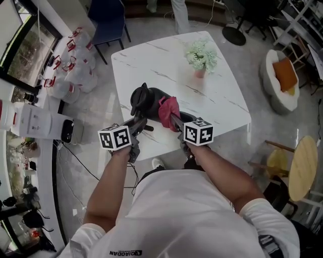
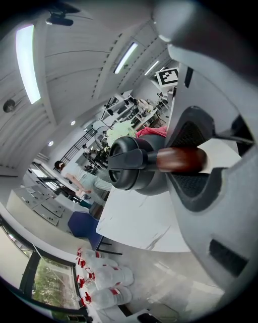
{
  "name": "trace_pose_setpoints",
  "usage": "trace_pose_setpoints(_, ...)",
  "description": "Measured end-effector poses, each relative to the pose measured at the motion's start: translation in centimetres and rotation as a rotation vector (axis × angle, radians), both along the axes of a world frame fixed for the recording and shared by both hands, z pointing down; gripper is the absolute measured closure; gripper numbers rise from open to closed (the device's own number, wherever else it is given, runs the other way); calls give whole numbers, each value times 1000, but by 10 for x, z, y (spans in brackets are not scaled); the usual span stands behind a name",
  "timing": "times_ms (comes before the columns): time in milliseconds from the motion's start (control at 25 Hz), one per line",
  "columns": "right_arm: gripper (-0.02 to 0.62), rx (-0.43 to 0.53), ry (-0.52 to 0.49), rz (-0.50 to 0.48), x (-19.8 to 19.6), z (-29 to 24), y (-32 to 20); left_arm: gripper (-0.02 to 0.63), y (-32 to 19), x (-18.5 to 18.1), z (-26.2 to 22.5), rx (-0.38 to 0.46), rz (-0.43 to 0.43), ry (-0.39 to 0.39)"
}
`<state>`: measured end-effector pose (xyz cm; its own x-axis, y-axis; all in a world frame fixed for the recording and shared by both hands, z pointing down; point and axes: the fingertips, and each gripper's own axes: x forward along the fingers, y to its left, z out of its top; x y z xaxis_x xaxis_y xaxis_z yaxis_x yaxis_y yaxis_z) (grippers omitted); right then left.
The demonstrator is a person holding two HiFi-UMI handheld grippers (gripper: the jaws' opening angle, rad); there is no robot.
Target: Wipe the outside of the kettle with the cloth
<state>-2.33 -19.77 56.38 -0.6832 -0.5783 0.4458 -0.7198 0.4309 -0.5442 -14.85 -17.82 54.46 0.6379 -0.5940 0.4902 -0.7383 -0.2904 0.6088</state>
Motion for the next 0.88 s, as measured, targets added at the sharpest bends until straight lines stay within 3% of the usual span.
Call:
trace_pose_setpoints(520,500,-58,83,38,31,44,-6,505,-1,-4,3,-9,-20,21)
trace_pose_setpoints(720,502,-161,200,76,60,69,-6,505,-1,-4,5,-5,-13,13)
trace_pose_setpoints(880,500,-196,195,119,79,70,-3,505,-1,-5,5,4,9,-10)
